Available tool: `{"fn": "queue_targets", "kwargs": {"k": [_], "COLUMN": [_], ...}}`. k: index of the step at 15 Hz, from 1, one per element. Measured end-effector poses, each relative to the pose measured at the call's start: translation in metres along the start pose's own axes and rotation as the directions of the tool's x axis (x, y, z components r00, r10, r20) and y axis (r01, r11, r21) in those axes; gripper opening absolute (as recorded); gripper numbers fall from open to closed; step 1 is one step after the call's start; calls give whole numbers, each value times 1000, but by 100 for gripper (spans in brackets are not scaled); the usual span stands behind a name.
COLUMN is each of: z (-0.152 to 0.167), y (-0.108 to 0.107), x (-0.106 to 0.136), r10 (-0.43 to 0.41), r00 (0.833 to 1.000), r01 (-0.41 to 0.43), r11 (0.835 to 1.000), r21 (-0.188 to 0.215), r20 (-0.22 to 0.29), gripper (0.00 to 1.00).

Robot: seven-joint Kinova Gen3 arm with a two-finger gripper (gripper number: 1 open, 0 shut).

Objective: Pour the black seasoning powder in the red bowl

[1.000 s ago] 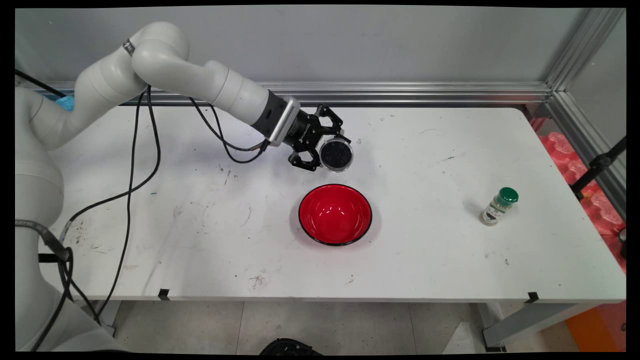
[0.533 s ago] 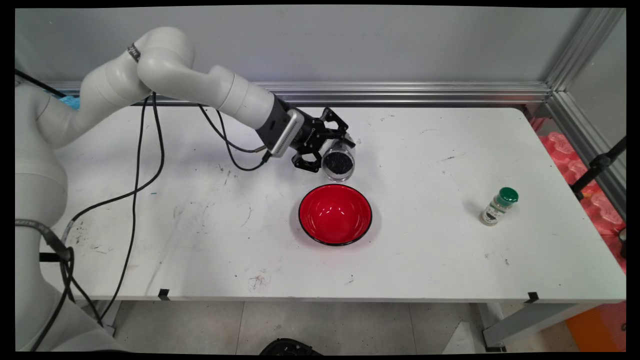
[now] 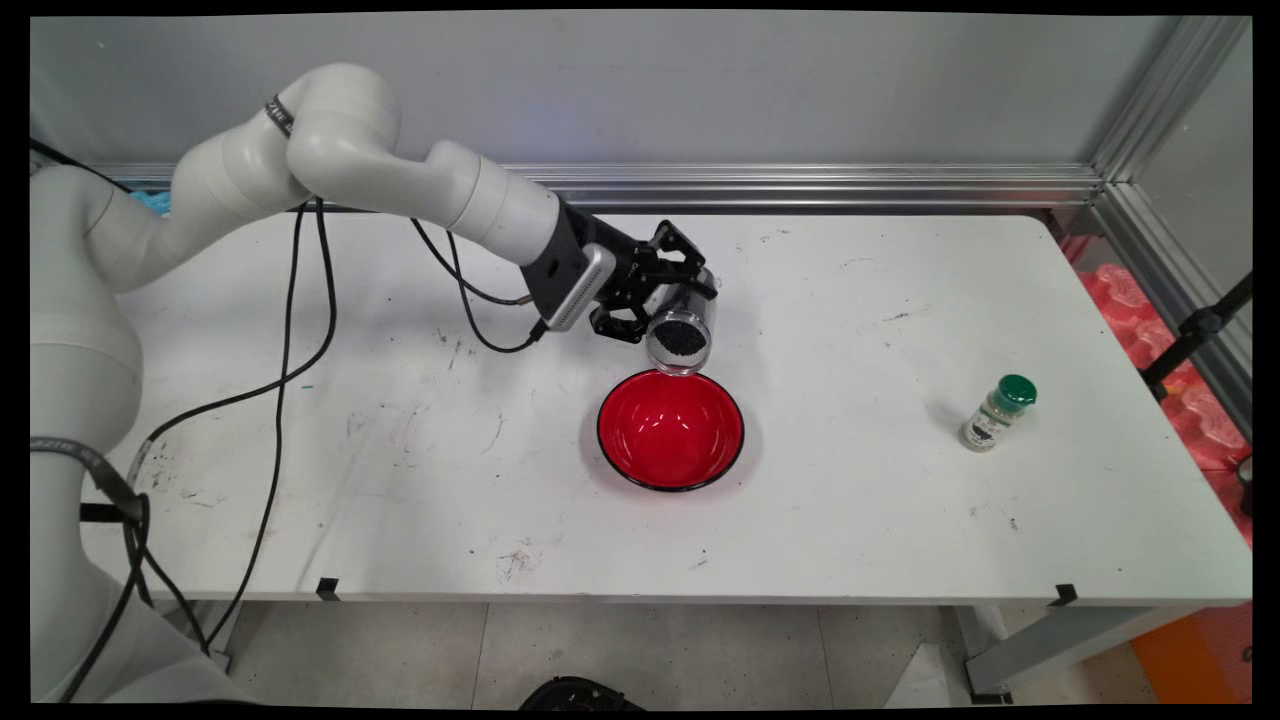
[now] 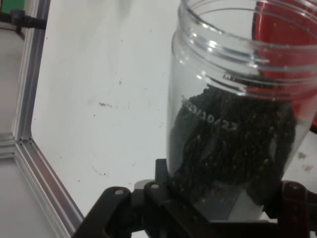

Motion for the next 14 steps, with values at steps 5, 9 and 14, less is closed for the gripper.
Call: {"fn": "queue_targets", "kwargs": {"k": [5, 9, 14], "z": [5, 7, 7], "y": [1, 2, 4], "x": [5, 9, 16], "r10": [90, 156, 231], "r00": [995, 986, 970], "r01": [-90, -156, -231], "r11": [996, 988, 973], "r21": [0, -2, -8], "r20": [34, 51, 73], "gripper": [0, 0, 0]}}
